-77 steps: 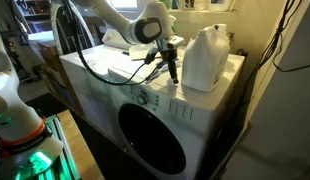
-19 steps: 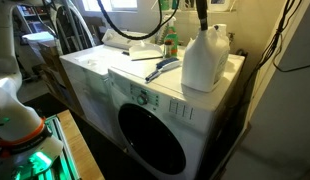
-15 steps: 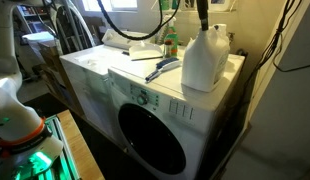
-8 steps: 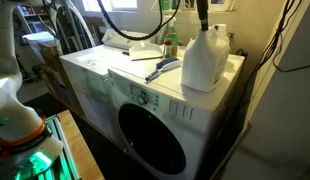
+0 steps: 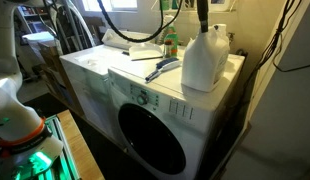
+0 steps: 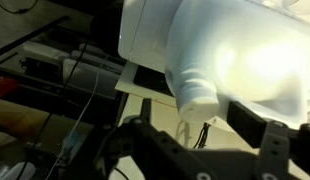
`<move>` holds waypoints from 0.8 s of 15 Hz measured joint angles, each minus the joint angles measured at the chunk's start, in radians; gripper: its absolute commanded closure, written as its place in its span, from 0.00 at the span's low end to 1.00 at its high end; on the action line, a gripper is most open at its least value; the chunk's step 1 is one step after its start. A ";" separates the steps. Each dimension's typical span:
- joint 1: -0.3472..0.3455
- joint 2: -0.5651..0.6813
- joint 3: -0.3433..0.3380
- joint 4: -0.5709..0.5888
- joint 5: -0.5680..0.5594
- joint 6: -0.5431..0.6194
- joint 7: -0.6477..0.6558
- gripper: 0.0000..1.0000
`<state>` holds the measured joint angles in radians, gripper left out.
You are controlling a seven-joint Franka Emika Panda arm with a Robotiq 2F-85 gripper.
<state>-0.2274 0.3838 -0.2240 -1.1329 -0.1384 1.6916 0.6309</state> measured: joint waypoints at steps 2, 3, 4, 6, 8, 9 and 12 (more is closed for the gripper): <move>-0.001 0.000 0.000 0.000 0.000 0.000 -0.005 0.00; -0.001 0.000 0.000 0.000 0.000 0.000 -0.007 0.00; -0.001 -0.001 0.000 0.000 0.000 0.000 -0.011 0.00; -0.001 -0.006 0.002 -0.002 0.000 0.001 -0.026 0.00; 0.002 -0.020 0.007 -0.010 0.001 0.004 -0.051 0.00; 0.004 -0.036 0.013 -0.022 0.001 0.012 -0.071 0.00; 0.015 -0.125 0.041 -0.103 0.002 0.049 -0.155 0.00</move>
<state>-0.2126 0.2585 -0.1835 -1.2358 -0.1361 1.7405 0.4755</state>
